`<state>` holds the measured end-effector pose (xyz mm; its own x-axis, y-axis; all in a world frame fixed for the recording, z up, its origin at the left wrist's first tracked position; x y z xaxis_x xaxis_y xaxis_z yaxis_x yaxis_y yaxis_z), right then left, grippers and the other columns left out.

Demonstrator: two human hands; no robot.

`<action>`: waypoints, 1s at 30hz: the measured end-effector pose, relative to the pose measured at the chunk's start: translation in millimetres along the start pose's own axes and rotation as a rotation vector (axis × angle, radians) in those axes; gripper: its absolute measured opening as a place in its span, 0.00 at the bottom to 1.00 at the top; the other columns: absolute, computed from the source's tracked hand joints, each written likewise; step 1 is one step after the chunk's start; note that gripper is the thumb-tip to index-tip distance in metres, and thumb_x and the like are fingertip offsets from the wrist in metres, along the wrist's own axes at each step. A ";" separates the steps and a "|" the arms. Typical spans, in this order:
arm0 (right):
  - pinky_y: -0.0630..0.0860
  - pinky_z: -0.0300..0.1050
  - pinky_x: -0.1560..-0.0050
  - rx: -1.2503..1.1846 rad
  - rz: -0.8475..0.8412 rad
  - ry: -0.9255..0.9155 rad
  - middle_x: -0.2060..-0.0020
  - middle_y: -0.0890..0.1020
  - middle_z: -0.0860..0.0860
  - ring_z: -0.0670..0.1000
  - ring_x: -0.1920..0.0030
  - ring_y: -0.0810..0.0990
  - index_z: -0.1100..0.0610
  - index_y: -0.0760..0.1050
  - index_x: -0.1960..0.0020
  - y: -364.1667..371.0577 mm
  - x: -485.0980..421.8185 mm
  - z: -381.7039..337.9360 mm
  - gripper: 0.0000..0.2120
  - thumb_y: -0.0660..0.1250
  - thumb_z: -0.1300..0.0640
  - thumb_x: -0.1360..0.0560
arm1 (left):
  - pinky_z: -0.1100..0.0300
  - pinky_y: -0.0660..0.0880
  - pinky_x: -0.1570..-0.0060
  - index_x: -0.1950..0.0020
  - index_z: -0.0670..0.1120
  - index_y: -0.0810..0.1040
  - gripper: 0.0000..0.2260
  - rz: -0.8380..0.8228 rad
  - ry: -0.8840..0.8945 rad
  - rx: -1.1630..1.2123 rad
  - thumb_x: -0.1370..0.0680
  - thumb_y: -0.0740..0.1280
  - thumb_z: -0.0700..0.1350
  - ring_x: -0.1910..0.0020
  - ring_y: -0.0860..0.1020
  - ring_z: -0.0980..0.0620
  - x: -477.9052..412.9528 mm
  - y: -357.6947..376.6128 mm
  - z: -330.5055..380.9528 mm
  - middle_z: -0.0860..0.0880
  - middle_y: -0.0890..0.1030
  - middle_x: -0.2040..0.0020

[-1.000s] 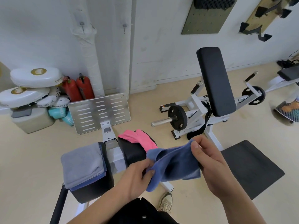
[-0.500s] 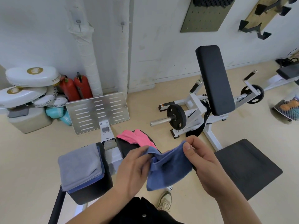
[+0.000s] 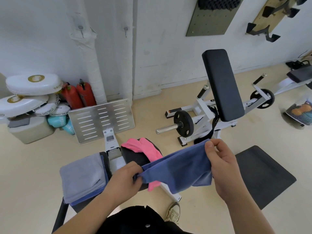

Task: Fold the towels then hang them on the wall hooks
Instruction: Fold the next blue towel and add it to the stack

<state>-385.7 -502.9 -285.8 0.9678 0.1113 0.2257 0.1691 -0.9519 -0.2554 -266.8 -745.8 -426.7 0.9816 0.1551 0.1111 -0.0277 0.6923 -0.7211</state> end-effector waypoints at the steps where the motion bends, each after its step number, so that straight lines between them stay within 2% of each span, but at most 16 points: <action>1: 0.77 0.53 0.53 -0.006 0.029 0.005 0.57 0.80 0.59 0.54 0.56 0.78 0.50 0.77 0.55 -6.0 -1.8 2.2 0.11 0.62 0.52 0.15 | 0.52 0.78 0.58 0.57 0.52 0.78 0.03 0.015 -0.017 0.034 0.26 0.65 0.47 0.60 0.77 0.56 0.1 -6.8 -0.5 0.55 0.78 0.58; 4: 0.78 0.50 0.54 -0.060 0.115 0.027 0.57 0.82 0.56 0.53 0.54 0.81 0.50 0.78 0.53 -22.3 -4.7 5.5 0.10 0.62 0.50 0.16 | 0.59 0.77 0.55 0.58 0.55 0.78 0.06 0.069 -0.062 0.110 0.26 0.69 0.43 0.56 0.78 0.57 -3.8 -32.3 -2.0 0.57 0.79 0.58; 9: 0.77 0.50 0.54 -0.119 0.170 0.035 0.60 0.82 0.48 0.51 0.53 0.79 0.49 0.78 0.53 -33.3 -8.0 5.9 0.11 0.61 0.50 0.15 | 0.69 0.73 0.56 0.53 0.56 0.82 0.10 0.210 0.063 0.129 0.23 0.70 0.39 0.55 0.79 0.57 -9.1 -85.4 14.0 0.61 0.80 0.58; 12: 0.75 0.50 0.52 -0.101 0.180 0.008 0.60 0.81 0.48 0.53 0.51 0.77 0.51 0.78 0.53 -34.4 -13.1 5.7 0.11 0.61 0.51 0.15 | 0.68 0.72 0.59 0.54 0.57 0.79 0.04 0.205 0.180 -0.065 0.20 0.68 0.49 0.59 0.77 0.59 -8.0 -101.9 20.4 0.61 0.77 0.59; 14: 0.75 0.53 0.47 -0.080 0.164 -0.020 0.55 0.80 0.52 0.57 0.47 0.77 0.49 0.79 0.54 -31.1 -18.1 4.9 0.11 0.61 0.51 0.15 | 0.66 0.73 0.63 0.55 0.55 0.79 0.10 0.189 0.249 -0.191 0.19 0.62 0.56 0.64 0.75 0.60 -4.5 -106.6 23.9 0.60 0.77 0.60; 17: 0.76 0.61 0.40 -0.058 0.139 -0.027 0.52 0.81 0.51 0.58 0.43 0.77 0.46 0.79 0.53 -22.2 -26.6 1.6 0.10 0.61 0.49 0.15 | 0.63 0.71 0.70 0.62 0.52 0.78 0.19 0.241 0.317 -0.373 0.19 0.57 0.61 0.70 0.75 0.55 -1.2 -119.3 31.3 0.56 0.76 0.65; 19: 0.76 0.60 0.41 -0.064 0.153 -0.026 0.51 0.81 0.50 0.57 0.43 0.78 0.44 0.78 0.53 -21.3 -36.2 -2.6 0.10 0.61 0.47 0.16 | 0.62 0.70 0.73 0.67 0.51 0.76 0.25 0.324 0.274 -0.429 0.18 0.55 0.64 0.73 0.73 0.55 -1.1 -135.9 31.0 0.56 0.74 0.69; 21: 0.76 0.55 0.44 -0.076 0.147 -0.030 0.52 0.82 0.48 0.54 0.45 0.79 0.44 0.78 0.53 -21.5 -48.8 -8.1 0.10 0.61 0.47 0.16 | 0.59 0.73 0.71 0.68 0.52 0.75 0.23 0.364 0.157 -0.340 0.20 0.60 0.64 0.72 0.73 0.57 -3.4 -153.8 28.0 0.56 0.74 0.71; 23: 0.75 0.54 0.48 -0.087 0.105 -0.020 0.54 0.81 0.48 0.54 0.48 0.78 0.45 0.78 0.54 -20.4 -62.8 -10.3 0.11 0.62 0.46 0.16 | 0.59 0.76 0.66 0.68 0.52 0.76 0.16 0.362 0.057 -0.172 0.23 0.70 0.58 0.68 0.77 0.56 -6.6 -160.7 26.9 0.56 0.78 0.69; 25: 0.75 0.56 0.50 -0.110 0.046 -0.007 0.54 0.80 0.50 0.56 0.49 0.77 0.46 0.78 0.55 -19.3 -74.7 -12.9 0.12 0.62 0.46 0.16 | 0.59 0.79 0.62 0.67 0.52 0.77 0.13 0.356 -0.015 -0.066 0.26 0.76 0.48 0.64 0.80 0.55 -10.7 -158.9 31.4 0.56 0.81 0.67; 28: 0.77 0.64 0.40 -0.136 -0.089 0.014 0.48 0.84 0.53 0.61 0.42 0.81 0.50 0.78 0.53 -15.9 -90.7 -18.9 0.13 0.60 0.46 0.15 | 0.51 0.79 0.64 0.69 0.48 0.72 0.14 0.376 -0.082 -0.015 0.28 0.74 0.42 0.68 0.78 0.53 -17.6 -148.0 42.3 0.52 0.78 0.70; 30: 0.77 0.64 0.39 -0.140 -0.207 -0.010 0.50 0.87 0.53 0.59 0.42 0.83 0.55 0.77 0.50 -13.5 -96.7 -31.1 0.13 0.59 0.48 0.14 | 0.52 0.74 0.68 0.69 0.45 0.68 0.12 0.382 -0.149 0.015 0.30 0.70 0.42 0.72 0.72 0.54 -22.9 -135.8 44.7 0.49 0.74 0.72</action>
<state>-487.4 -509.7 -275.0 0.9173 0.3101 0.2497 0.3369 -0.9388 -0.0718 -294.0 -811.8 -300.8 0.8623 0.5022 -0.0643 -0.3887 0.5751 -0.7199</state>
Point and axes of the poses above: each hand's wrist, its own x-axis away from the middle knuckle, its own y-axis out of the palm, z = x × y, the point moved 9 cm from there along -x, towards the middle knuckle
